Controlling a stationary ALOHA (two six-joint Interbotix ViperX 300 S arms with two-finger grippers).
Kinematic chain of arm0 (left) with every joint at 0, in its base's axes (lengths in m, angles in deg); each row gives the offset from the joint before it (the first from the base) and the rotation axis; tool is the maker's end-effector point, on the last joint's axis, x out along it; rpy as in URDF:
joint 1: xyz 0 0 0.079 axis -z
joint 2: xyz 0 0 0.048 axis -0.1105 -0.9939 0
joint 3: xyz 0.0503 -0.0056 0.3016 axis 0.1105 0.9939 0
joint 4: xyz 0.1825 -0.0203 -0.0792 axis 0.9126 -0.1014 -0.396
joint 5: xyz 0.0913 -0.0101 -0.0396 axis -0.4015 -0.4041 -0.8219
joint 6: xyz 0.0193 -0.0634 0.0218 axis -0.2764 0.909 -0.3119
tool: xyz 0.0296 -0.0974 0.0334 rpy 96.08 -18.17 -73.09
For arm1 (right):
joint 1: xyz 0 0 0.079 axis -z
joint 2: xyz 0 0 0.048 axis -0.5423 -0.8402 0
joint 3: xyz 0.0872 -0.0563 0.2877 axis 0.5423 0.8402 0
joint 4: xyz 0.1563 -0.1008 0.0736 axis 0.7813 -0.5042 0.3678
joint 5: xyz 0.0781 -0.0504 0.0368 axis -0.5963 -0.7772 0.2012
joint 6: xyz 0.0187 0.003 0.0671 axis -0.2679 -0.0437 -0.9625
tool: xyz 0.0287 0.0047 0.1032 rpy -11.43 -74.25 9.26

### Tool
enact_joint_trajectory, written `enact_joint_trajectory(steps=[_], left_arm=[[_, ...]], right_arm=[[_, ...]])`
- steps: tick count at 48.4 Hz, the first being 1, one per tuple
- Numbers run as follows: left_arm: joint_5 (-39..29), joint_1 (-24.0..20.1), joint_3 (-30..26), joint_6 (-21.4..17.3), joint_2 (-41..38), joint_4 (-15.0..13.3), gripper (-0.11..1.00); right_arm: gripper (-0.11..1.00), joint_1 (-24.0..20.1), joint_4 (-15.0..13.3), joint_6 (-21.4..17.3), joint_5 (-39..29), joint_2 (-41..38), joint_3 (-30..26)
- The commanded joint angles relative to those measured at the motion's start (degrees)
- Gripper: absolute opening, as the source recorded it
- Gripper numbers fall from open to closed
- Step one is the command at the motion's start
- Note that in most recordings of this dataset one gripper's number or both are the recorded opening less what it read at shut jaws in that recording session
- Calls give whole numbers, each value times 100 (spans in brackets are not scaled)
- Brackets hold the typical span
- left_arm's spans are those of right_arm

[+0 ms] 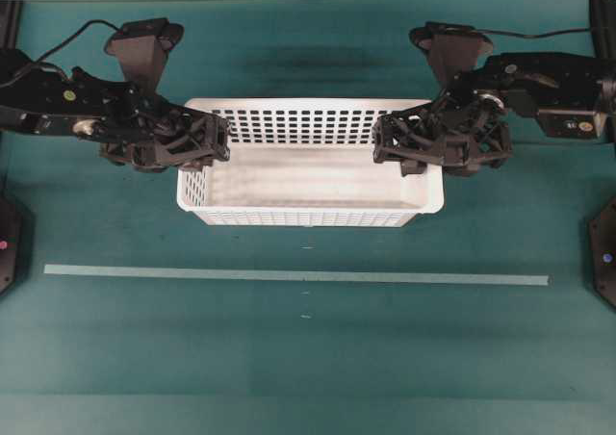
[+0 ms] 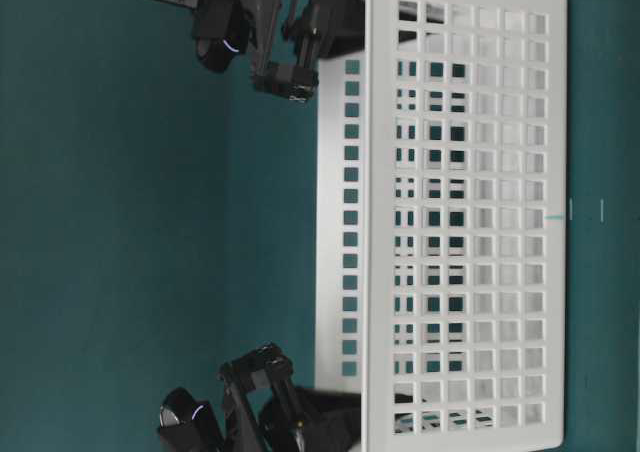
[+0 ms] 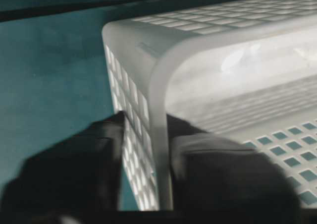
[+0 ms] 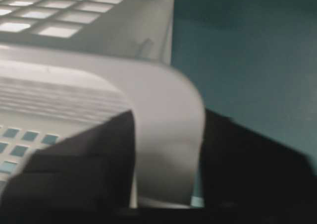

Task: Lift the white basket with both hands.
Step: 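Lower both grippers onto the basket's back corners and close on the rim, then lift the basket with both grippers and pull it toward the front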

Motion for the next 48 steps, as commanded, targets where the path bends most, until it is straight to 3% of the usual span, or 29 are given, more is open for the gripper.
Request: enact_joint_trajectory(steps=[1, 5, 48], left_arm=[[18, 35, -70, 0, 26, 18, 21], [9, 44, -70, 0, 26, 18, 8], [-316, 158, -105, 18, 387, 18, 6]], right_arm=[[30, -35, -9, -9, 53, -18, -9], [16, -35, -9, -9, 53, -9, 0], [16, -123, 9, -18, -35, 369, 97]])
